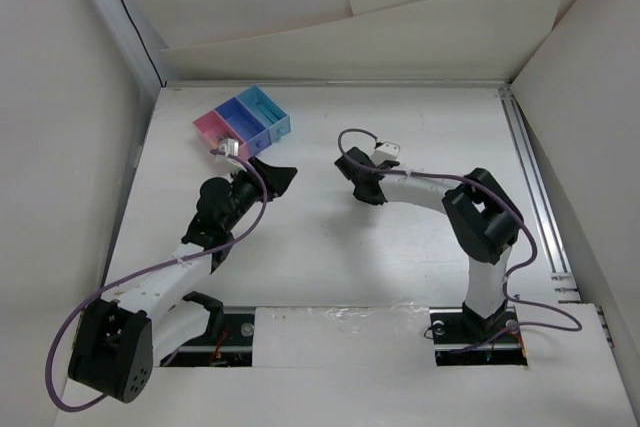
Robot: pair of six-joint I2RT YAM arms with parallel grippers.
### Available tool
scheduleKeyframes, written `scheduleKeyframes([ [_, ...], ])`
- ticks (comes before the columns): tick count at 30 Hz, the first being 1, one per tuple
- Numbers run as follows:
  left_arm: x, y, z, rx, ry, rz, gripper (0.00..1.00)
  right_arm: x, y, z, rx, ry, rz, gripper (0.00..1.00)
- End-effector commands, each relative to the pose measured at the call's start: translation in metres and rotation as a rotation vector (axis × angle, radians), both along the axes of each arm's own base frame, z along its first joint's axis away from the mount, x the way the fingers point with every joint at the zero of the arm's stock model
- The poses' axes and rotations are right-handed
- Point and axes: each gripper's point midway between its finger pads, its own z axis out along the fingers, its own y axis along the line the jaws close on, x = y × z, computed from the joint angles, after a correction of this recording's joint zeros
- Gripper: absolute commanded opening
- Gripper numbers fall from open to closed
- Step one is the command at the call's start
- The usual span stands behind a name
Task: Sort the stationery into containers
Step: Move the stationery to the center of the board, then pick up the stationery from the center of the board.
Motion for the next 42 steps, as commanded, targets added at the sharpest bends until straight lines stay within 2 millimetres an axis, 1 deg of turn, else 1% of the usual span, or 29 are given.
scheduleKeyframes([
  [1,-0.001,-0.004,0.003,-0.008,-0.031,-0.023,0.44,-0.005,0.002,0.012,0.007,-0.038,0.032,0.17],
  [2,-0.001,-0.004,0.003,-0.008,-0.031,-0.023,0.44,-0.006,0.001,0.013,0.012,-0.044,0.032,0.16],
  [3,0.001,-0.006,-0.006,0.002,-0.004,-0.032,0.44,-0.007,0.0,0.015,0.016,-0.057,0.043,0.14],
  [4,0.003,-0.008,-0.003,-0.009,-0.007,-0.031,0.44,-0.009,0.002,0.016,0.01,-0.063,0.068,0.12],
  [6,0.004,-0.012,-0.016,0.004,0.032,-0.054,0.44,-0.014,0.003,0.021,0.005,-0.071,0.099,0.09],
  [7,0.008,-0.016,-0.015,0.004,0.037,-0.069,0.44,-0.022,0.011,0.028,0.006,-0.094,0.153,0.08],
  [8,0.006,-0.017,-0.015,0.004,0.038,-0.082,0.44,-0.021,0.012,0.036,0.009,-0.107,0.164,0.08],
  [9,0.008,-0.021,-0.019,0.01,0.061,-0.098,0.44,-0.027,0.018,0.046,0.024,-0.13,0.194,0.08],
  [10,0.011,-0.021,-0.02,0.01,0.068,-0.104,0.44,-0.03,0.021,0.044,0.016,-0.131,0.216,0.08],
  [11,0.009,-0.024,-0.025,0.003,0.091,-0.121,0.44,-0.034,0.021,0.056,0.012,-0.151,0.25,0.06],
  [12,0.008,-0.028,-0.024,-0.01,0.103,-0.161,0.44,-0.038,0.027,0.062,0.034,-0.159,0.284,0.06],
  [13,0.007,-0.033,-0.031,-0.006,0.129,-0.193,0.44,-0.044,0.033,0.067,0.045,-0.169,0.318,0.06],
  [15,0.007,-0.039,-0.032,-0.022,0.155,-0.241,0.44,-0.052,0.035,0.083,0.07,-0.204,0.37,0.06],
  [17,0.001,-0.046,-0.043,-0.044,0.209,-0.296,0.47,-0.065,0.046,0.096,0.14,-0.229,0.445,0.06],
  [18,0.0,-0.049,-0.042,-0.058,0.211,-0.311,0.48,-0.069,0.048,0.099,0.152,-0.237,0.484,0.06],
  [19,-0.001,-0.053,-0.034,-0.081,0.182,-0.341,0.48,-0.075,0.055,0.102,0.193,-0.233,0.529,0.06],
  [20,-0.002,-0.053,-0.039,-0.091,0.198,-0.339,0.5,-0.079,0.057,0.105,0.213,-0.239,0.552,0.06],
  [22,-0.003,-0.054,-0.037,-0.1,0.196,-0.348,0.5,-0.082,0.061,0.114,0.25,-0.265,0.585,0.06],
  [23,-0.002,-0.055,-0.037,-0.098,0.195,-0.339,0.5,-0.087,0.062,0.109,0.25,-0.246,0.613,0.06],
  [26,0.0,-0.06,-0.04,-0.073,0.191,-0.328,0.5,-0.092,0.074,0.116,0.278,-0.253,0.671,0.05],
  [28,0.003,-0.062,-0.035,-0.085,0.179,-0.328,0.5,-0.097,0.084,0.113,0.28,-0.244,0.707,0.05],
  [29,0.004,-0.062,-0.037,-0.091,0.188,-0.327,0.48,-0.097,0.084,0.113,0.28,-0.244,0.707,0.05],
  [31,0.008,-0.064,-0.042,-0.089,0.202,-0.326,0.45,-0.098,0.094,0.118,0.302,-0.257,0.728,0.05],
  [32,0.01,-0.065,-0.042,-0.088,0.203,-0.326,0.42,-0.1,0.095,0.113,0.303,-0.242,0.736,0.05],
  [34,0.012,-0.069,-0.049,-0.083,0.225,-0.333,0.42,-0.101,0.103,0.116,0.317,-0.247,0.752,0.05],
  [35,0.011,-0.074,-0.048,-0.082,0.224,-0.345,0.42,-0.101,0.103,0.112,0.311,-0.238,0.752,0.05],
  [40,0.017,-0.083,-0.058,-0.072,0.251,-0.351,0.4,-0.107,0.115,0.112,0.308,-0.235,0.787,0.04],
  [41,0.017,-0.083,-0.065,-0.068,0.268,-0.35,0.4,-0.106,0.119,0.113,0.319,-0.237,0.795,0.04],
  [42,0.019,-0.084,-0.062,-0.07,0.26,-0.35,0.4,-0.106,0.12,0.11,0.314,-0.23,0.795,0.04],
])
